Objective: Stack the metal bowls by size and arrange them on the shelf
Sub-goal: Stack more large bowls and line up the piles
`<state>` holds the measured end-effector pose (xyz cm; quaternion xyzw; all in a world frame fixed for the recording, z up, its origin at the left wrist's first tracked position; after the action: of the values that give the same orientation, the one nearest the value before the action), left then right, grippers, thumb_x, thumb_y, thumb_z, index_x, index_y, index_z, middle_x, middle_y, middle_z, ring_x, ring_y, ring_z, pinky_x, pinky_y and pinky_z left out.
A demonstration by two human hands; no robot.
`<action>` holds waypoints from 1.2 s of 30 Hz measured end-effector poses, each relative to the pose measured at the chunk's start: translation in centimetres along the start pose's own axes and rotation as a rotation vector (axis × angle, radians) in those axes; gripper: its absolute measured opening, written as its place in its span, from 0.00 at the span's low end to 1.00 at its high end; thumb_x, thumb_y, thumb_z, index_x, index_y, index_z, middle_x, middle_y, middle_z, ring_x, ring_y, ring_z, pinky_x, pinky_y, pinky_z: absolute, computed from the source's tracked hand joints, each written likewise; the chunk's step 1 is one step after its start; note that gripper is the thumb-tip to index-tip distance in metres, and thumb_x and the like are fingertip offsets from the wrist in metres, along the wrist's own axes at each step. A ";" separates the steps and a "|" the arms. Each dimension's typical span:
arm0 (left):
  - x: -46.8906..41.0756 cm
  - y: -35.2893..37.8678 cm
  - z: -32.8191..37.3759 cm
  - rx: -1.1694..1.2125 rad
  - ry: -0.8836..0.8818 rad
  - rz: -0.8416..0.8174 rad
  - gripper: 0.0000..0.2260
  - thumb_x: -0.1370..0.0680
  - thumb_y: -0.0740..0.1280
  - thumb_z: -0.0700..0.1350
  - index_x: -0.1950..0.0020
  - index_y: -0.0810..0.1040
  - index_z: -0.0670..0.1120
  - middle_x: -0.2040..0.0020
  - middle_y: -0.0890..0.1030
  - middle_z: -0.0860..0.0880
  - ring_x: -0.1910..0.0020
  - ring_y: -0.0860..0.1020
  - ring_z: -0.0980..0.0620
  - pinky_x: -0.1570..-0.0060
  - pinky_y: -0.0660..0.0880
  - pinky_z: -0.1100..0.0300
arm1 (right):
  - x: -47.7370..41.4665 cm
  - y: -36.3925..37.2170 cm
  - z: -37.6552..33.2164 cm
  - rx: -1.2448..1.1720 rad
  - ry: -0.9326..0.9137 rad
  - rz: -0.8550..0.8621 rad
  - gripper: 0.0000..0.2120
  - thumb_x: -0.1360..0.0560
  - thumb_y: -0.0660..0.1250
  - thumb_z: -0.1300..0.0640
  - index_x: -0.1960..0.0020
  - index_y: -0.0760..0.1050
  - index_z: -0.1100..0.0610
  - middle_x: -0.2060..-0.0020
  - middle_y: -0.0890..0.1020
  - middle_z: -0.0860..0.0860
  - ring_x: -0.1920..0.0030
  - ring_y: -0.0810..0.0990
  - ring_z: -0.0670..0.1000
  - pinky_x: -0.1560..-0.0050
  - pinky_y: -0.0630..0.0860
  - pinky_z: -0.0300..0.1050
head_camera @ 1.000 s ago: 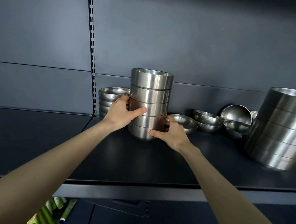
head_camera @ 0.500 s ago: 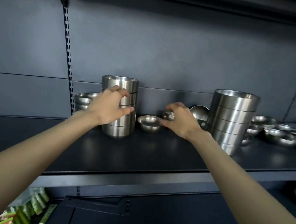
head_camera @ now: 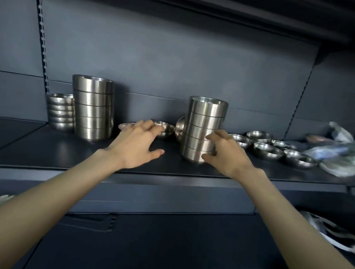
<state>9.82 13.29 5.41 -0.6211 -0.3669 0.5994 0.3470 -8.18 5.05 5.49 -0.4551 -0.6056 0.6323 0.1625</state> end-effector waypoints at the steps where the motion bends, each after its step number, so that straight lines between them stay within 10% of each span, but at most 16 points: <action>1: -0.4 0.1 0.7 0.005 0.001 0.003 0.27 0.23 0.63 0.57 0.28 0.64 0.48 0.34 0.71 0.46 0.35 0.68 0.44 0.36 0.67 0.49 | 0.1 -0.3 0.9 -0.005 0.003 0.001 0.27 0.24 0.68 0.53 0.28 0.66 0.56 0.27 0.63 0.54 0.31 0.68 0.58 0.35 0.69 0.54; 12: -6.7 5.9 2.7 0.217 -0.031 -0.009 0.32 0.25 0.66 0.59 0.26 0.60 0.49 0.30 0.68 0.48 0.32 0.69 0.45 0.34 0.66 0.49 | -4.3 0.4 8.0 -0.113 0.013 0.068 0.27 0.25 0.70 0.52 0.30 0.68 0.57 0.31 0.69 0.53 0.34 0.71 0.54 0.35 0.69 0.47; 24: -11.2 15.7 1.7 0.832 -0.229 -0.196 0.60 0.42 0.74 0.68 0.22 0.44 0.51 0.23 0.57 0.49 0.26 0.62 0.50 0.28 0.63 0.49 | -10.1 4.7 11.6 -0.618 0.114 0.026 0.43 0.33 0.76 0.44 0.26 0.59 0.52 0.37 0.72 0.45 0.38 0.74 0.48 0.36 0.70 0.44; 36: -11.2 16.1 0.4 0.929 -0.311 -0.022 0.44 0.34 0.78 0.50 0.25 0.57 0.50 0.40 0.73 0.55 0.41 0.75 0.55 0.41 0.73 0.62 | -12.1 6.7 11.7 -0.737 0.047 0.020 0.48 0.41 0.78 0.39 0.28 0.61 0.51 0.36 0.76 0.48 0.40 0.78 0.50 0.38 0.76 0.54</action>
<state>9.90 -4.34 -3.14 -0.2998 -0.1143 0.7817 0.5348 -8.41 -12.75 2.26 -0.5031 -0.7844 0.3628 -0.0046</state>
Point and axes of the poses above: each hand's wrist, its own x-axis away from the middle knuckle, its own y-axis out of the palm, z = x × y, the point moved 7 cm from there along -x, towards the middle knuckle
